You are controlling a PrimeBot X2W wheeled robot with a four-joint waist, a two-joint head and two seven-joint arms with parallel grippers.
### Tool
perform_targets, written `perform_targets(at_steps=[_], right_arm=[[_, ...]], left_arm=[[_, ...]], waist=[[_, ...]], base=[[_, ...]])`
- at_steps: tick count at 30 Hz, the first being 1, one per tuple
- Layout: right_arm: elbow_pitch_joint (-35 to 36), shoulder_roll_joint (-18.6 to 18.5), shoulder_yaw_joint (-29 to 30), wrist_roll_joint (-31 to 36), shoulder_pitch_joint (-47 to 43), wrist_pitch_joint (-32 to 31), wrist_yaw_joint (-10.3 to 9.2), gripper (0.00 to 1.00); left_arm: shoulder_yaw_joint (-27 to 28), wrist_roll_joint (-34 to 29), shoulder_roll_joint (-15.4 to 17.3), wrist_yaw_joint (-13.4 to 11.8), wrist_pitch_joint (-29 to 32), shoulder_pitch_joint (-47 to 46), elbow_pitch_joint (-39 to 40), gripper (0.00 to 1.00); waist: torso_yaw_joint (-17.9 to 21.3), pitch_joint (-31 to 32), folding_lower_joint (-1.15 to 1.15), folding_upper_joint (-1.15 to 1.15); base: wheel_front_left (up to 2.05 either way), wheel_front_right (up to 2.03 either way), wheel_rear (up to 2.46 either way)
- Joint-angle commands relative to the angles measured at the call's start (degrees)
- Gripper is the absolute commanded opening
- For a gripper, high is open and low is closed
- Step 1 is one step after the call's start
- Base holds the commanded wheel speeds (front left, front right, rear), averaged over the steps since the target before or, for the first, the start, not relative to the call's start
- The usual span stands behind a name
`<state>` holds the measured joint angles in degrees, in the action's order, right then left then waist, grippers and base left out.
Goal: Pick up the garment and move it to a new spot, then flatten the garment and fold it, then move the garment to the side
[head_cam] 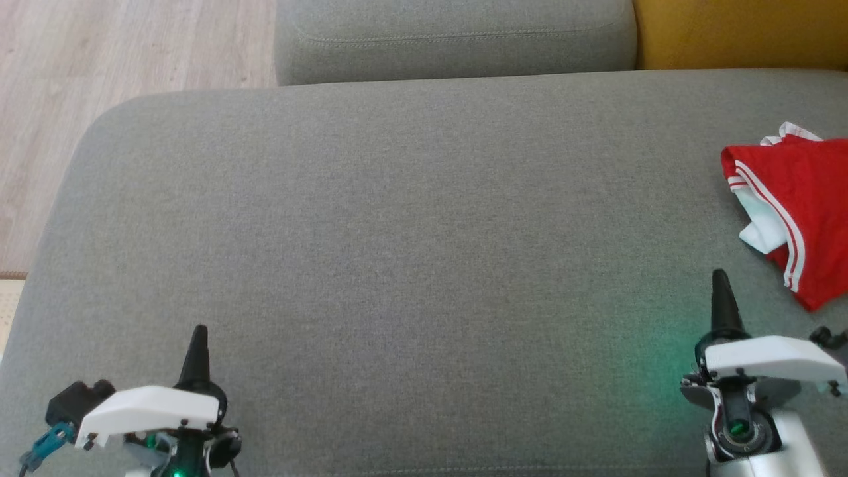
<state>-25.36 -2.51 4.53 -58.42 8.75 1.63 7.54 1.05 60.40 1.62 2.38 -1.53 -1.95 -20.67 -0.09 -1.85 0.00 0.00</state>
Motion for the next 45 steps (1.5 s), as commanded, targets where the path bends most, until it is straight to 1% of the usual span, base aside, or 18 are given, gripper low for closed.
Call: perform_targets(at_steps=[1,20,45], right_arm=[[2.41,-0.3,-0.37,-1.64,1.01,-0.44,-0.03,0.0],[5.87,-0.33,0.55,-14.1,-0.38,-3.42,-0.04,0.0],[10.88,-0.36,1.87,-32.1,-2.38,-7.73,-0.05,0.0]], left_arm=[[1.83,1.45,0.88,0.53,0.38,-3.27,2.13,0.0],[3.24,13.22,1.03,2.31,3.34,-3.65,3.86,0.0],[5.27,30.23,1.24,4.87,7.62,-4.2,6.37,0.0]], waist=[[0.0,0.03,0.0,0.0],[0.03,0.67,0.0,0.0],[0.08,1.59,0.0,0.0]], base=[[0.0,0.0,0.0],[0.0,0.0,0.0],[0.0,0.0,0.0]])
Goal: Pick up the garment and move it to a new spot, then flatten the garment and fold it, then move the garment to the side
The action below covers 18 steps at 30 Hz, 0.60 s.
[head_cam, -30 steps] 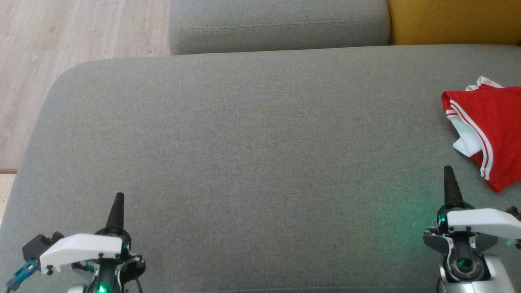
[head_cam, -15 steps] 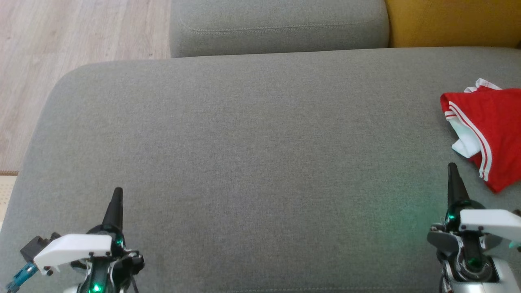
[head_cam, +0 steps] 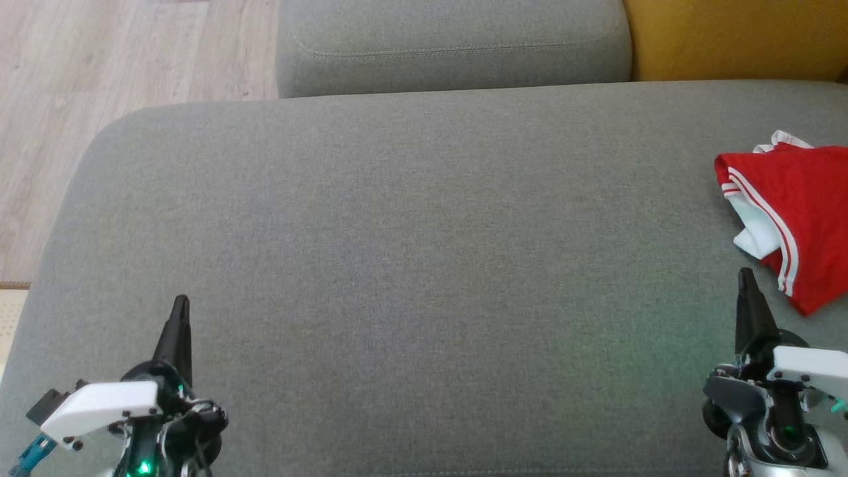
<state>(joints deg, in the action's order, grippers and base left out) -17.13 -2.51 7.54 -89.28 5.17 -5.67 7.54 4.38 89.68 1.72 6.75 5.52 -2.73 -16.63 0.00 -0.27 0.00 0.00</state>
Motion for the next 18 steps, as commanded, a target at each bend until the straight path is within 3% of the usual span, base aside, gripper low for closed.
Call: perform_targets(at_steps=[1,18], right_arm=[[2.84,-0.37,-1.09,-1.93,1.12,-0.59,-0.05,0.0],[3.11,-0.37,-1.02,-2.88,1.01,-0.81,-0.05,0.0]], left_arm=[[2.02,1.6,1.15,0.6,0.73,-3.43,2.43,0.0],[2.13,2.5,1.16,0.74,0.95,-3.46,2.57,0.0]], waist=[[0.0,0.04,0.0,0.0],[0.0,0.09,0.0,0.0]], base=[[0.0,0.0,0.0],[0.0,0.0,0.0]])
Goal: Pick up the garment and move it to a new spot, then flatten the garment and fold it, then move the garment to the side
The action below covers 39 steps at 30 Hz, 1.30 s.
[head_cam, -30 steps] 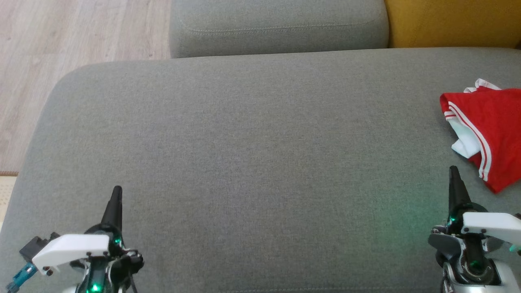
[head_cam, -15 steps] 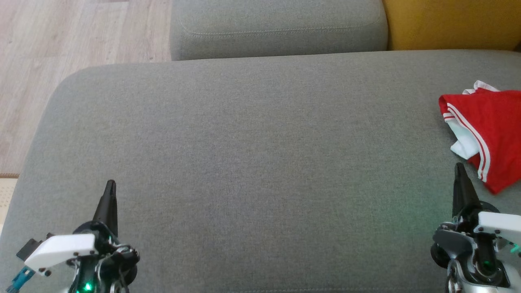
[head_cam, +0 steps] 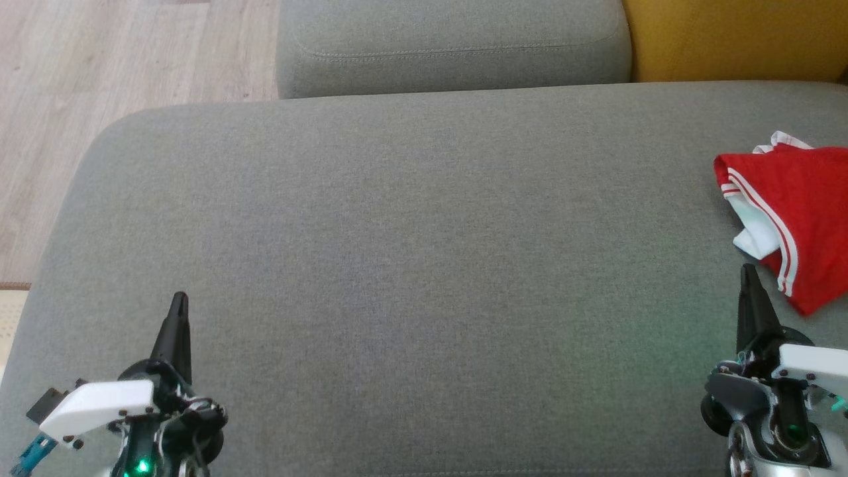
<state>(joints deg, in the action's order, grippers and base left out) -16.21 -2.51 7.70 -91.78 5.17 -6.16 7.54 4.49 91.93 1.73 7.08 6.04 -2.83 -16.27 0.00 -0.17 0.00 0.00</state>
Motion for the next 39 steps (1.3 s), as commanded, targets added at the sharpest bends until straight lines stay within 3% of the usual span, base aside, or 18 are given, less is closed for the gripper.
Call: perform_targets(at_steps=[1,39], right_arm=[[2.19,-0.37,-1.17,-0.39,1.01,-0.33,-0.05,0.0],[2.19,-0.37,-1.18,-0.39,1.01,-0.33,-0.05,0.0]], left_arm=[[2.02,0.25,1.15,0.41,0.44,-3.37,2.2,0.0],[2.02,0.25,1.15,0.41,0.44,-3.37,2.21,0.0]], waist=[[0.0,0.0,0.0,0.0],[0.0,-0.01,0.0,0.0]], base=[[0.0,0.0,0.0],[0.0,0.0,0.0]])
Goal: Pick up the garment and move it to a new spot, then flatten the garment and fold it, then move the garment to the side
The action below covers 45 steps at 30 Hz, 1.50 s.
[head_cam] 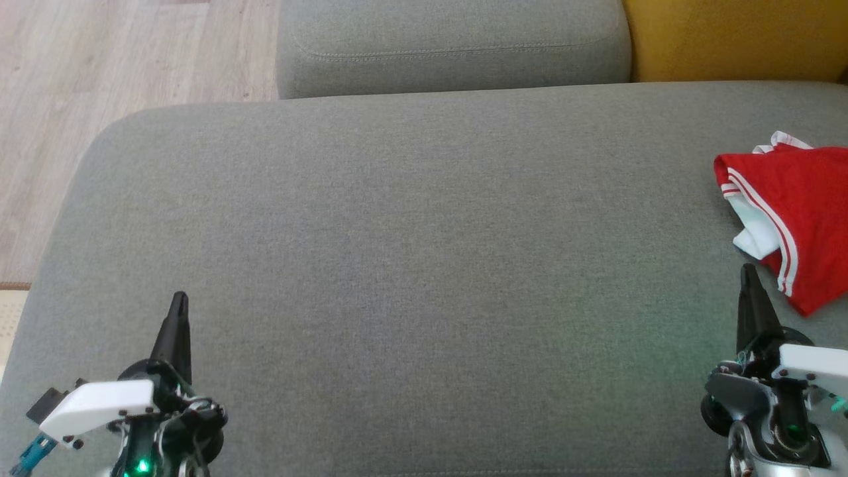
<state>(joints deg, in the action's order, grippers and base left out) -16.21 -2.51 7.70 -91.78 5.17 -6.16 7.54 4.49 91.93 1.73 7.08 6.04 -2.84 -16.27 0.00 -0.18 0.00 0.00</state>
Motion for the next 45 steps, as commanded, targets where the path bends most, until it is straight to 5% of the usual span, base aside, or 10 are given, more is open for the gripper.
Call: perform_targets(at_steps=[1,45], right_arm=[[2.19,-0.37,-1.18,-0.39,1.02,-0.33,-0.05,0.0],[2.19,-0.37,-1.18,-0.4,1.02,-0.32,-0.05,0.0]], left_arm=[[2.02,0.25,1.15,0.41,0.44,-3.35,2.21,0.0],[2.01,0.25,1.15,0.41,0.44,-3.35,2.22,0.0]], waist=[[0.0,0.0,0.0,0.0],[0.0,0.0,0.0,0.0]], base=[[0.0,0.0,0.0],[0.0,0.0,0.0]])
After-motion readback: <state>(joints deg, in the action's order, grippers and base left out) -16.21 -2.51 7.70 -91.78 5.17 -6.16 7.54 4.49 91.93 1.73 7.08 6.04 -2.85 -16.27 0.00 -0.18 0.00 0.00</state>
